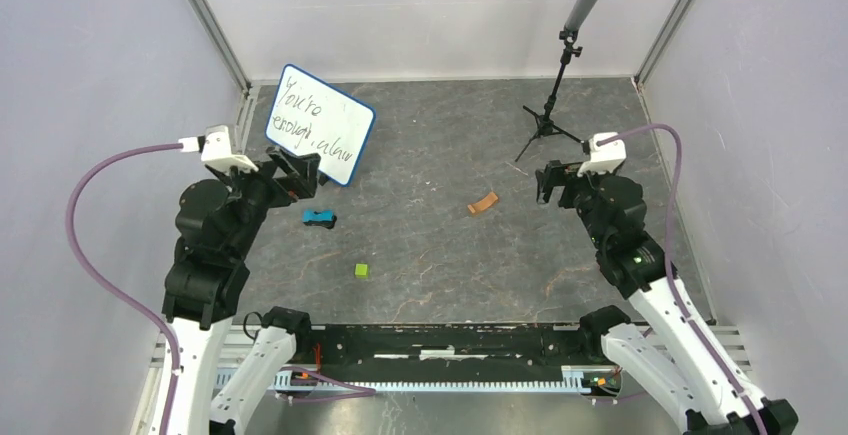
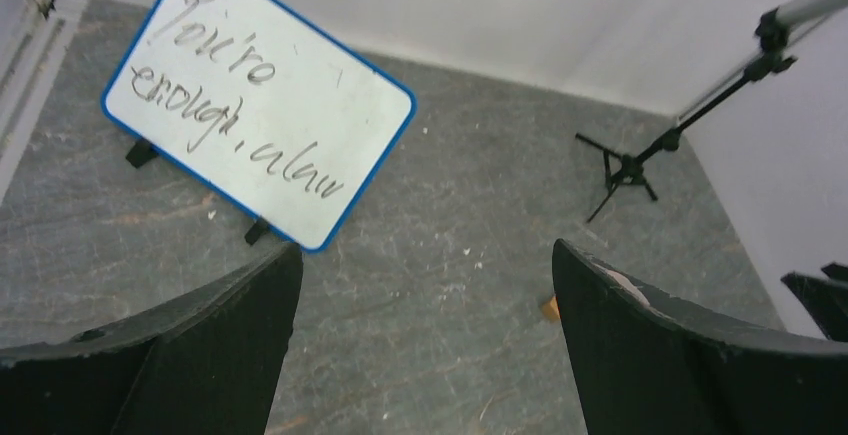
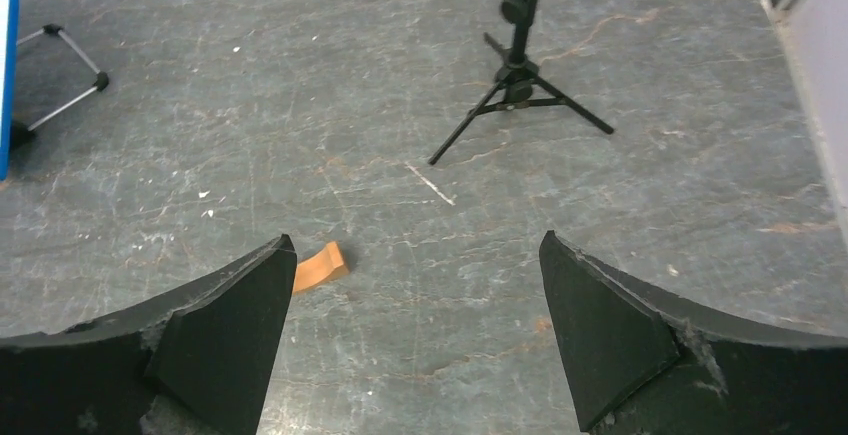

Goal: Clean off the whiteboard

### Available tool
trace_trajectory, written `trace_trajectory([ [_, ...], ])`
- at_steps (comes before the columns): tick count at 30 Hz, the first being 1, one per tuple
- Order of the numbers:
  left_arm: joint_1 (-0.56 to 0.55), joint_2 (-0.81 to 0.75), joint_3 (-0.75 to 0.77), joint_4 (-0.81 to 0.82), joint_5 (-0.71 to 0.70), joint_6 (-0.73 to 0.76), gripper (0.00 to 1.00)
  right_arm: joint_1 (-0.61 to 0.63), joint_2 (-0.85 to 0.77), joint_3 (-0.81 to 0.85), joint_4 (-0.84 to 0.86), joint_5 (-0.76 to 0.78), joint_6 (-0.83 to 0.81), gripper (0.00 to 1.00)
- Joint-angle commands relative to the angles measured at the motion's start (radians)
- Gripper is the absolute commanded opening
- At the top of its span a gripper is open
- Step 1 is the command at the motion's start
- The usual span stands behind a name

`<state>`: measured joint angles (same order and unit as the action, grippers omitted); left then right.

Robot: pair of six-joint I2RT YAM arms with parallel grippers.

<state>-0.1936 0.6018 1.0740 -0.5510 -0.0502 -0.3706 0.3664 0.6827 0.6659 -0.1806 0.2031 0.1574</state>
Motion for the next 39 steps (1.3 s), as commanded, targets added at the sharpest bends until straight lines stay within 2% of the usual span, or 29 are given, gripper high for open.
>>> trace_trajectory([
  [1, 0.003, 0.050, -0.001, -0.080, 0.058, 0.073, 1.00, 0.047, 0.111, 0.004, 0.104, -0.060, 0.024, 0.98],
  [4, 0.003, 0.092, -0.011, -0.116, 0.079, 0.093, 1.00, 0.116, 0.243, 0.029, 0.167, -0.099, 0.045, 0.97],
  [9, 0.003, 0.217, 0.003, -0.174, 0.134, 0.127, 1.00, 0.262, 0.492, 0.072, 0.379, -0.070, 0.102, 0.97],
  [12, 0.003, 0.276, -0.005, -0.174, 0.118, 0.089, 1.00, 0.309, 0.658, 0.121, 0.552, -0.047, 0.168, 0.97],
  [14, 0.004, 0.307, -0.014, -0.158, 0.088, 0.055, 1.00, 0.319, 0.772, 0.187, 0.644, -0.029, 0.221, 0.98],
  [18, 0.003, 0.377, -0.032, -0.088, 0.116, 0.025, 1.00, 0.322, 0.990, 0.344, 0.736, -0.016, 0.273, 0.97],
  [21, 0.028, 0.425, -0.015, -0.085, 0.063, 0.021, 1.00, 0.323, 1.063, 0.377, 0.810, -0.029, 0.262, 0.98],
  [24, 0.122, 0.472, -0.024, -0.056, 0.112, -0.045, 1.00, 0.318, 1.099, 0.368, 0.858, 0.002, 0.301, 0.97],
  [27, 0.236, 0.515, -0.088, 0.058, 0.280, -0.160, 0.96, 0.318, 1.108, 0.284, 1.030, -0.029, 0.355, 0.98],
  [30, 0.317, 0.563, -0.148, 0.189, 0.390, -0.259, 0.93, 0.318, 1.133, 0.227, 1.154, -0.105, 0.356, 0.98],
  [34, 0.361, 0.613, -0.223, 0.380, 0.402, -0.375, 0.90, 0.315, 1.159, 0.202, 1.149, -0.198, 0.323, 0.97],
  [36, 0.371, 0.636, -0.283, 0.532, 0.385, -0.440, 0.87, 0.299, 1.161, 0.165, 1.165, -0.263, 0.335, 0.97],
  [39, 0.372, 0.688, -0.376, 0.718, 0.344, -0.513, 0.82, 0.258, 1.171, 0.170, 1.092, -0.362, 0.354, 0.97],
])
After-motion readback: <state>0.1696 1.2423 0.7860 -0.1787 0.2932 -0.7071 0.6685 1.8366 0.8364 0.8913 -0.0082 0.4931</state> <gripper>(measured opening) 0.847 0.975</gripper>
